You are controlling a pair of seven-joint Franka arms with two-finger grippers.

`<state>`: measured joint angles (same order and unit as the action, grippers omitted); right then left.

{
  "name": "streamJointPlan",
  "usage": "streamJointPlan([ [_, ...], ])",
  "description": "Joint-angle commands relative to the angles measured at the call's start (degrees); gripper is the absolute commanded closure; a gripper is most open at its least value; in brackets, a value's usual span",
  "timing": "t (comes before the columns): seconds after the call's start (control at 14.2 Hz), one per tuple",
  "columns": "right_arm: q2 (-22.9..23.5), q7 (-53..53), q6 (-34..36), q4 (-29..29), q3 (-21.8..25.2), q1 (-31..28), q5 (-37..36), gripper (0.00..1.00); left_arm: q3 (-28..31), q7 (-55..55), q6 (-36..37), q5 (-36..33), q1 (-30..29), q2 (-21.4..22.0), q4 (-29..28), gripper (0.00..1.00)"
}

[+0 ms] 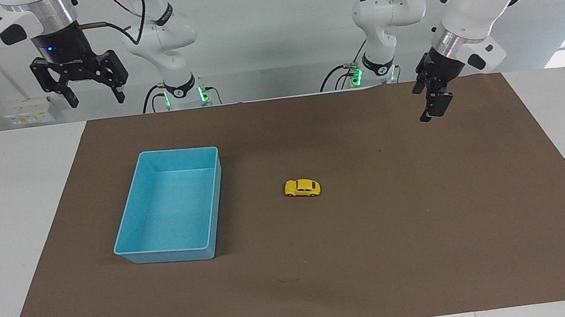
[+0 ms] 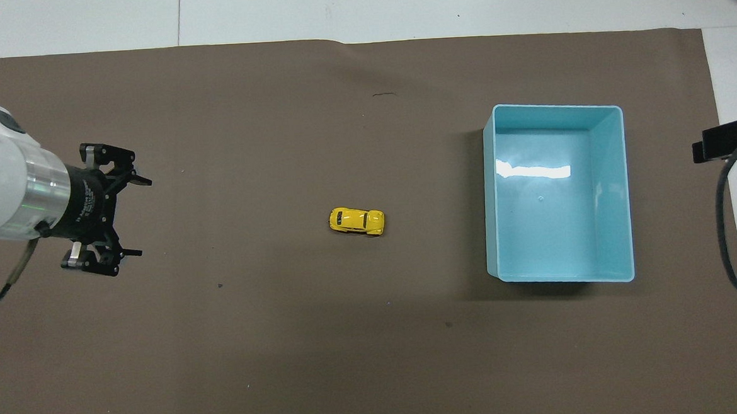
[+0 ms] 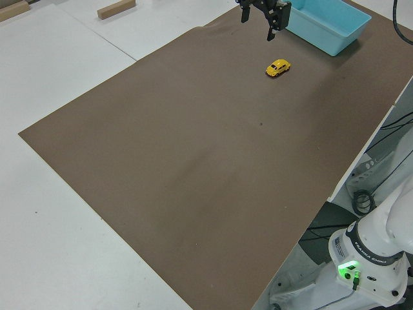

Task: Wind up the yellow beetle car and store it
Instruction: 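Move the left gripper from rest toward the yellow toy car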

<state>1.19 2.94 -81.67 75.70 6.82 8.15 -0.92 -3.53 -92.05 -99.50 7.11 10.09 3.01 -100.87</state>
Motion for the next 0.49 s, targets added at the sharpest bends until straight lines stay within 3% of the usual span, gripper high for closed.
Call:
streamJointPlan([
  [0.0, -0.6, -1.1, 0.4, 0.2, 0.4, 0.0, 0.9, 0.0, 0.9, -7.7, -4.1, -0.5, 5.4, -2.9, 0.0, 0.0],
  [0.42, -0.6, -1.1, 0.4, 0.2, 0.4, -0.1, 0.9, 0.0, 0.9, -21.0, -10.6, -0.9, 11.3, -8.1, 0.1, 0.0],
])
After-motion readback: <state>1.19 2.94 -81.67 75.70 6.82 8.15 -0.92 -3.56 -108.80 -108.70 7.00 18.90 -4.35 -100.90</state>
